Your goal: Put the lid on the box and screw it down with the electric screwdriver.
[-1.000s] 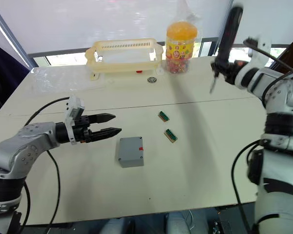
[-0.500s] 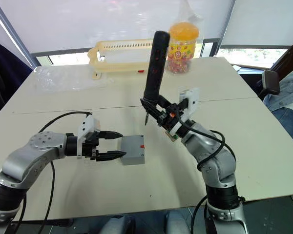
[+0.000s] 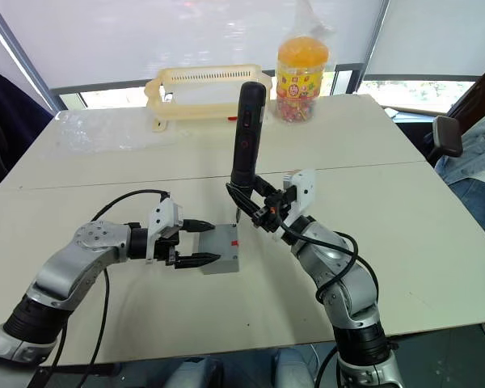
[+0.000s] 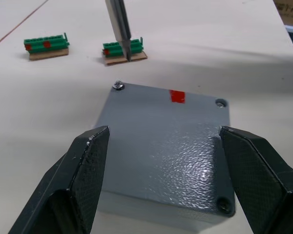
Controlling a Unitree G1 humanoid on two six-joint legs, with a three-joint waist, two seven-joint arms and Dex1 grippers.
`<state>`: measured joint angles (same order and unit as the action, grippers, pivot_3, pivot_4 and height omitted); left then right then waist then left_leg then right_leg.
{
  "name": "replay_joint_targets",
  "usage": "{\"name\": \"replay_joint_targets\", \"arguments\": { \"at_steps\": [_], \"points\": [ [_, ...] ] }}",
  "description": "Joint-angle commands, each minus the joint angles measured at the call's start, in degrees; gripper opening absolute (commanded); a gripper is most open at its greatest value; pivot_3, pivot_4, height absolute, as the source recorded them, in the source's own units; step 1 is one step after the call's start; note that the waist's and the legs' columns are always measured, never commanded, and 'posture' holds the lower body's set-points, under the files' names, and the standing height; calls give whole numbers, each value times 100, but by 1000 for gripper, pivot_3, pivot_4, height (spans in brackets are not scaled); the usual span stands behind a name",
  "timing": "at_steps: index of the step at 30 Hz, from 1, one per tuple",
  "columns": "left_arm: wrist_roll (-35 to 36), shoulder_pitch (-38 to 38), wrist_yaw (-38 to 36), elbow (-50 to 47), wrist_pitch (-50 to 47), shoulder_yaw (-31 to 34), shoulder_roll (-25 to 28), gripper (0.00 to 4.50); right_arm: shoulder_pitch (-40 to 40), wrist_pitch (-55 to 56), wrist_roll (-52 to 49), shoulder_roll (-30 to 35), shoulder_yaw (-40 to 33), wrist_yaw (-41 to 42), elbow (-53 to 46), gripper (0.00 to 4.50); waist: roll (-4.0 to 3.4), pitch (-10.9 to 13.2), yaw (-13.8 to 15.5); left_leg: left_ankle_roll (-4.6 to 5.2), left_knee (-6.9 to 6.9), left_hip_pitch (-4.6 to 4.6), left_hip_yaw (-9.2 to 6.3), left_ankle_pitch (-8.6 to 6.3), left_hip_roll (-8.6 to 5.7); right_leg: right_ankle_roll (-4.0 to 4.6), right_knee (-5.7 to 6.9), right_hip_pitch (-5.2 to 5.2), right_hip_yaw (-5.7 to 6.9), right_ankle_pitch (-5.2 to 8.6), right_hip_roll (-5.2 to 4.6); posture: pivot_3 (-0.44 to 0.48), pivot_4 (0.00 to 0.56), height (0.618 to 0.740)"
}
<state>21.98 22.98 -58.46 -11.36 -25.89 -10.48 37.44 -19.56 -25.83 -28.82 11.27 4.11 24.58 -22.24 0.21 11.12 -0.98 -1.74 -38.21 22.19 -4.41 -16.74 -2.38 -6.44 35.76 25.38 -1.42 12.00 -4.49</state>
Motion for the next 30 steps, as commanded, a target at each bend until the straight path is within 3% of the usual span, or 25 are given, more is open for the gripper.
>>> {"name": "replay_joint_targets", "arguments": {
  "at_steps": [1, 3, 7, 30],
  "points": [
    [-25, 76, -18, -39, 32, 49, -31, 3679, -154, 254, 33, -90, 36, 42, -248, 1743, 0, 0, -3, 0, 0, 0, -1, 0, 0, 0, 0, 0, 0, 0, 0, 0, 150, 740],
    [-34, 47, -23, -62, 33, 42, -50, 3679, -157, 264, 57, -121, 44, 28, -238, 1743, 0, 0, -2, 0, 0, 0, -4, 0, 0, 0, 1, 0, 0, 0, 0, 0, 150, 740],
    [-55, 19, -19, -127, 22, 20, -54, 2428, -166, 266, 96, -150, 41, 25, -223, 1743, 0, 0, -1, 0, 0, -1, -6, 0, 0, 0, 2, 0, 0, 0, 0, 0, 150, 740],
    [-444, -120, 24, -271, -202, -326, 26, 2428, -73, 799, 630, -339, 285, 97, 251, 1743, 3, -4, 2, 0, 0, -20, -4, 0, 0, 0, 7, -14, -1, 0, 0, 0, 150, 740]
  ]
}}
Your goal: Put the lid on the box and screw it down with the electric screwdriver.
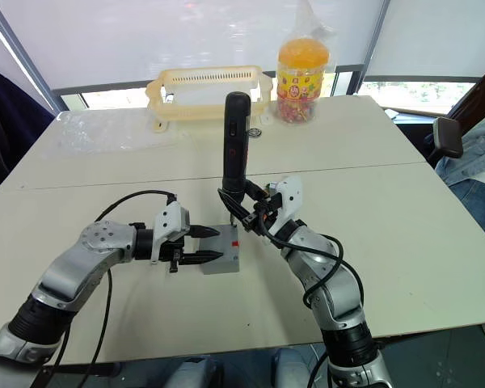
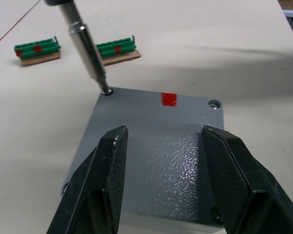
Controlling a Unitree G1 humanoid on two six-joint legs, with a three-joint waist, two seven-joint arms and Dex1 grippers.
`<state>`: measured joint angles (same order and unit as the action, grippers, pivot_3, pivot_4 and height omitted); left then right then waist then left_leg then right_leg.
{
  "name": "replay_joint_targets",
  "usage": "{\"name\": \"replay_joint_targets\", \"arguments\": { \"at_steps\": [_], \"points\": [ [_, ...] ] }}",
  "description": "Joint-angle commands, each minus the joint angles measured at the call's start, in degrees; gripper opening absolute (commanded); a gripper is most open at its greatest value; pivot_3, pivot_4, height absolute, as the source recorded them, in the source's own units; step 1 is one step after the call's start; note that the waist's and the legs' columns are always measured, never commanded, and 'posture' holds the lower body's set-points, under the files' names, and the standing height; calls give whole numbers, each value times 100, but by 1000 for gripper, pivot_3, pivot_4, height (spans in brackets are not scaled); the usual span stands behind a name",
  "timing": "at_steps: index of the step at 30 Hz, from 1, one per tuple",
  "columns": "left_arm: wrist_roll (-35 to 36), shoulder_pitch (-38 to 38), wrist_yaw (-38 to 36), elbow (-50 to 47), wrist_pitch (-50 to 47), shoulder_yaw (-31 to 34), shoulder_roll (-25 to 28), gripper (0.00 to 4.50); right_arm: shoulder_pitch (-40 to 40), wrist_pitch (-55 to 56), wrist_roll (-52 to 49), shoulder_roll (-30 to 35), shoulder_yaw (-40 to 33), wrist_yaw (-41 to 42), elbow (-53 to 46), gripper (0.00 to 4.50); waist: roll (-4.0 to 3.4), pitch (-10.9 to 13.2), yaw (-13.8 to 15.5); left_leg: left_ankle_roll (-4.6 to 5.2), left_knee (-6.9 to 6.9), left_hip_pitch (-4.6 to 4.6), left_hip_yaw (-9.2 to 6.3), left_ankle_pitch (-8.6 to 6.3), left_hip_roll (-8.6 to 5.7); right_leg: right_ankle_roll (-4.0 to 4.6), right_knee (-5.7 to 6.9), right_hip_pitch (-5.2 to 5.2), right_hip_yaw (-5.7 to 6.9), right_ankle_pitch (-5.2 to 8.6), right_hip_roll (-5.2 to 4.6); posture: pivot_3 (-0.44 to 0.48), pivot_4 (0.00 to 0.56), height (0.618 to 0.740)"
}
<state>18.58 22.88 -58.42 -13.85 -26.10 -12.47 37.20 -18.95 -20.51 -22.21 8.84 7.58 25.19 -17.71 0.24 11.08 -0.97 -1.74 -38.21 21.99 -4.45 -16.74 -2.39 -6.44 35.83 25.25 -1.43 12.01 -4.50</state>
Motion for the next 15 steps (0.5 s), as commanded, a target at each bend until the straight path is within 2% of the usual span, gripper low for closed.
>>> {"name": "replay_joint_targets", "arguments": {
  "at_steps": [1, 11, 15],
  "points": [
    [-94, -111, 27, -23, -199, -111, 49, 2428, -143, 268, -39, -101, -77, 29, -196, 1743, 0, 0, 0, 0, 0, -1, 0, 0, 0, 0, 1, 0, 0, 0, 0, 0, 150, 740],
    [-39, -73, 136, 88, -303, 30, 8, 2428, -194, 166, -140, -138, -170, -33, -306, 1743, 0, 0, 1, 0, 0, -12, 0, 0, 0, 0, 4, -9, -1, 0, 0, 0, 150, 740],
    [-29, -66, 126, 144, -291, 50, 27, 2428, -222, 140, -151, -129, -192, -35, -351, 1743, 0, 0, -2, 1, 5, -45, 0, -1, 1, 1, 0, -41, -1, 1, 0, 0, 150, 740]
  ]
}}
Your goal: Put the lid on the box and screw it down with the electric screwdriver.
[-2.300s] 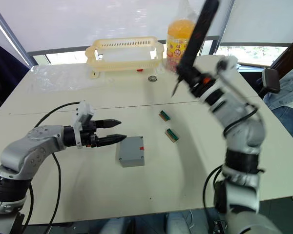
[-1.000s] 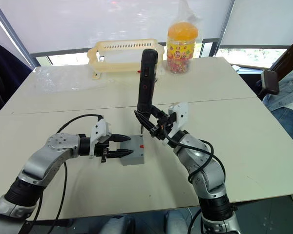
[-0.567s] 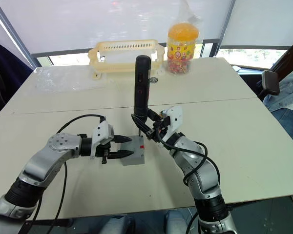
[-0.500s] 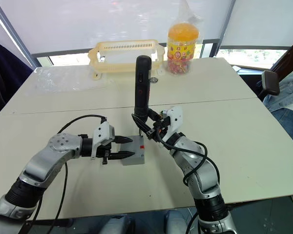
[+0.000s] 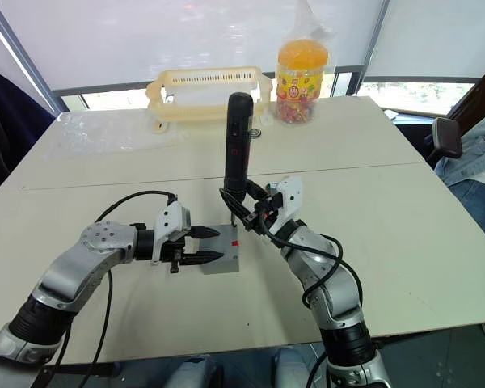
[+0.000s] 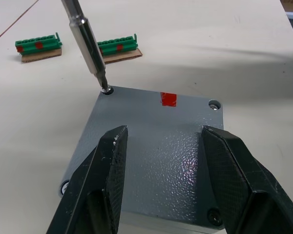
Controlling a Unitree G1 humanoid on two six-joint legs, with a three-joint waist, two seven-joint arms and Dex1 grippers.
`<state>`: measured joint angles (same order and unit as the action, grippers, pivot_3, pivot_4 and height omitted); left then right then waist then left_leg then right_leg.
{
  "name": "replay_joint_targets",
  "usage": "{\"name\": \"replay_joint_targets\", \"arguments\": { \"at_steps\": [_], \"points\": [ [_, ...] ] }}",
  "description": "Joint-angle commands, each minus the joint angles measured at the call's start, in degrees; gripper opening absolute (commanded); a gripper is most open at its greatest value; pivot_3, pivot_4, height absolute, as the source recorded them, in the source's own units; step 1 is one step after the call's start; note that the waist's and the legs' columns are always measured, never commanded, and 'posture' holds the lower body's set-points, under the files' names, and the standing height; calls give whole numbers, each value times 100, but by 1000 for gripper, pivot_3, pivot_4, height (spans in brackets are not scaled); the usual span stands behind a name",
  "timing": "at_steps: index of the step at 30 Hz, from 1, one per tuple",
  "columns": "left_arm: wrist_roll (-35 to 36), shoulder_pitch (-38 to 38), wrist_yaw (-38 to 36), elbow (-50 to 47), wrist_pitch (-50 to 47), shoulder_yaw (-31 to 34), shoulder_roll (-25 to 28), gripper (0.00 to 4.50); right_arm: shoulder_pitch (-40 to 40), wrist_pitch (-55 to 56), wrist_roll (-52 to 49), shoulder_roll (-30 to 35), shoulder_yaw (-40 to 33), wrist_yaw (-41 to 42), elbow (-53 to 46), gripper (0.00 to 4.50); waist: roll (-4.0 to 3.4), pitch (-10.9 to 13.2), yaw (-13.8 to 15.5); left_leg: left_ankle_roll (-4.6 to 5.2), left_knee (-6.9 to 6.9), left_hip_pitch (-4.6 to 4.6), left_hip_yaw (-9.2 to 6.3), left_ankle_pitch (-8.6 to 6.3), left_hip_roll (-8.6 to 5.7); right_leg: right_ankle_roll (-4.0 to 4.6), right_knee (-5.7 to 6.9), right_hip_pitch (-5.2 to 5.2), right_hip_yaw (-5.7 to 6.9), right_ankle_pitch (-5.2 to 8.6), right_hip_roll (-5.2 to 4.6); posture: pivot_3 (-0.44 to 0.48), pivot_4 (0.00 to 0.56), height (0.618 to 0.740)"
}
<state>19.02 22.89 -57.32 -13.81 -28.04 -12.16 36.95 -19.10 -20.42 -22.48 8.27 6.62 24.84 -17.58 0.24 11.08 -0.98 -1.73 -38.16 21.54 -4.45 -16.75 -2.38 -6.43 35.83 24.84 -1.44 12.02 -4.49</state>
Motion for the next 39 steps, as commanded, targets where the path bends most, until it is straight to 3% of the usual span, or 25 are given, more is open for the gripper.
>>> {"name": "replay_joint_targets", "arguments": {
  "at_steps": [1, 28, 39],
  "points": [
    [-69, -66, 17, 138, -96, 19, 53, 2428, -203, 129, -122, -68, -94, 3, -368, 1743, 0, 0, -3, 0, 2, -11, 0, 0, 1, 1, -3, -10, 0, 1, 1, 0, 150, 740],
    [-106, -124, 91, 102, -58, -5, 50, 2428, 32, 518, 285, -61, 174, 219, 57, 1743, 0, 0, -7, 1, 2, -16, -1, 0, 4, 3, -3, -15, 0, 2, 3, 0, 150, 740],
    [-107, -156, 90, 103, -42, -11, 74, 2428, -211, 230, -77, -165, -78, 49, -216, 1743, 0, 0, -6, 1, 2, -16, -3, 0, 4, 3, -3, -15, 0, 2, 3, 0, 150, 740]
  ]
}}
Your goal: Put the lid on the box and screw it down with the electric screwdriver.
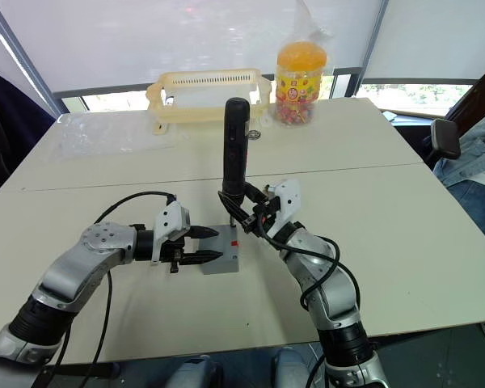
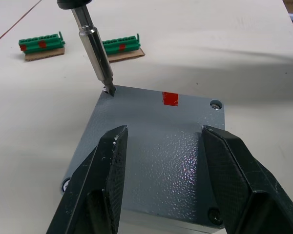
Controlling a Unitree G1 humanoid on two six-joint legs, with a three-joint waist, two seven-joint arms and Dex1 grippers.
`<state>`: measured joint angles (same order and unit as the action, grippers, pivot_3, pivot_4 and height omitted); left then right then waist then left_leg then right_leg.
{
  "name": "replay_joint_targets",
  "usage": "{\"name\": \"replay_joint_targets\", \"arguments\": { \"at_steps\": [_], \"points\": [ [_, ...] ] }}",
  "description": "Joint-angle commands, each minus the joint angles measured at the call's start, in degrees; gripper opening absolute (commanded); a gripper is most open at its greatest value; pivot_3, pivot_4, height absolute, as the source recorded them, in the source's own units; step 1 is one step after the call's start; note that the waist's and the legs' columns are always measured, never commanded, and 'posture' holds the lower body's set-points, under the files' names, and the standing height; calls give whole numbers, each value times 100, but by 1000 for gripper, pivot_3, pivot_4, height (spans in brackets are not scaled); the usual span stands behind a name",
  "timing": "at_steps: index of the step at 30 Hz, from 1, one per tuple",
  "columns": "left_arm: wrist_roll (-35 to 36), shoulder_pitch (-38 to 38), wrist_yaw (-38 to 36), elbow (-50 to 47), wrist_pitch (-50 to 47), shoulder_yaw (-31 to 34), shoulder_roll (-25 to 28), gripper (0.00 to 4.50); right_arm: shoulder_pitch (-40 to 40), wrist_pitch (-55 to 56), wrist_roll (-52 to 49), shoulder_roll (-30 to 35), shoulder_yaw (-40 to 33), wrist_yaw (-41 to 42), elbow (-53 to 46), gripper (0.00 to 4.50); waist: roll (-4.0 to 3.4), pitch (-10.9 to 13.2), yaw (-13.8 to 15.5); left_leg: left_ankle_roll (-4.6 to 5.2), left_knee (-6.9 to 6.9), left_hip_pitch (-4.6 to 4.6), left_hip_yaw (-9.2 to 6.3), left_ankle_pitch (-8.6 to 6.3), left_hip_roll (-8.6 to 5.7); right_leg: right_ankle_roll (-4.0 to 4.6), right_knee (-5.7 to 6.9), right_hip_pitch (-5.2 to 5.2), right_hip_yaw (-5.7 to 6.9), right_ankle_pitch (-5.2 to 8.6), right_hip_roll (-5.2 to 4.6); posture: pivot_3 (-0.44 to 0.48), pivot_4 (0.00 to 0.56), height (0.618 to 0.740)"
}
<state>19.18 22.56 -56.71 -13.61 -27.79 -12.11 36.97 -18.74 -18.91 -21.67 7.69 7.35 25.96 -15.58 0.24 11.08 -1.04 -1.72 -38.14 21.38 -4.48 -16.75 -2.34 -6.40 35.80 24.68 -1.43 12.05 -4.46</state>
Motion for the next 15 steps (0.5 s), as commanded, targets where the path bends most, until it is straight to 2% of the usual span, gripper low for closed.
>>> {"name": "replay_joint_targets", "arguments": {
  "at_steps": [1, 15],
  "points": [
    [-125, -118, 30, 89, -66, -20, 67, 2428, -263, 83, -156, -102, -157, -74, -406, 1743, 0, 0, 0, 0, 0, 0, 0, 0, 0, 0, 0, 0, 0, 0, 0, 0, 150, 740],
    [-133, -126, 31, 103, -67, -35, 67, 2428, -186, 113, -72, -52, -107, -14, -326, 1743, 0, 0, -1, 0, 0, 0, 0, 0, 0, 0, -1, 0, 0, 0, 0, 0, 150, 740]
  ]
}}
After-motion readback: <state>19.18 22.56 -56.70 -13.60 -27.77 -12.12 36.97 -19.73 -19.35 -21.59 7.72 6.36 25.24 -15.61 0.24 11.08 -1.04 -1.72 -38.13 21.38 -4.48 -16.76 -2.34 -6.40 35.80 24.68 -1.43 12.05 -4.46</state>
